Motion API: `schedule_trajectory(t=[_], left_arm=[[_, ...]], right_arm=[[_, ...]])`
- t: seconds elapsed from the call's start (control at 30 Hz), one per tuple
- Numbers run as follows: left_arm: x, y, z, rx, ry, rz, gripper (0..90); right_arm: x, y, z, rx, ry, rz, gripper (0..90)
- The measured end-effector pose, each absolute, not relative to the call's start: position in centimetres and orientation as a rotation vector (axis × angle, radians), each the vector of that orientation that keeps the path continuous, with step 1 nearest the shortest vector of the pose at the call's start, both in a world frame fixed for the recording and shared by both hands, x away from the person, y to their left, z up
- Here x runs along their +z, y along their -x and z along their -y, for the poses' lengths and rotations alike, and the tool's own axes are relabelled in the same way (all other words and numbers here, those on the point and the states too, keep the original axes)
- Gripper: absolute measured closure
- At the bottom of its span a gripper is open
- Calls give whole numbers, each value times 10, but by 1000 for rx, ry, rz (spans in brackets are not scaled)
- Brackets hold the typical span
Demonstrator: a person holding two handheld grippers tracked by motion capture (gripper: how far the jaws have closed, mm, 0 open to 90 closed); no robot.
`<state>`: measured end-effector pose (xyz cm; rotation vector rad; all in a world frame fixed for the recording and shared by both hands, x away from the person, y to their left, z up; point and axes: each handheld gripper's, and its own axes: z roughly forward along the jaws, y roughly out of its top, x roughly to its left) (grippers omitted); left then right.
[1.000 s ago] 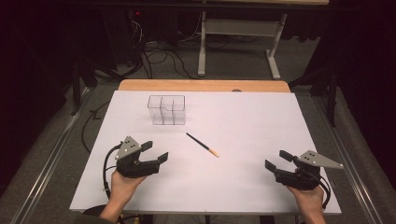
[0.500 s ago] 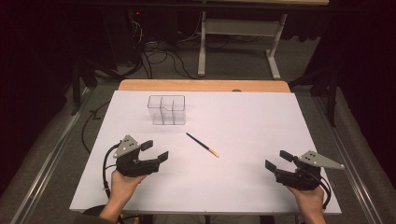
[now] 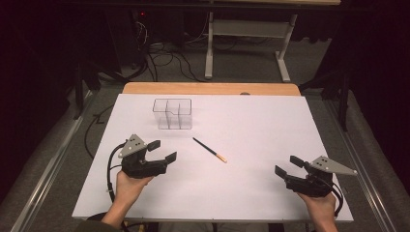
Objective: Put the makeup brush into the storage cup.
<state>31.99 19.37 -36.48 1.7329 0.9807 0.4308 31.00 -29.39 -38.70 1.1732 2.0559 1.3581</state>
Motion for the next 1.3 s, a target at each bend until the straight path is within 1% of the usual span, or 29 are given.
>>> schedule_trajectory(t=[0.9, 1.3], left_arm=[[-348, -345, -171, 385, -1741, -947, 220], [-342, -354, -161, 386, -1729, -934, 220]], right_arm=[[-387, -309, 295, 1363, -1176, -2055, 282], [-387, -310, 295, 1366, -1177, -2056, 281]])
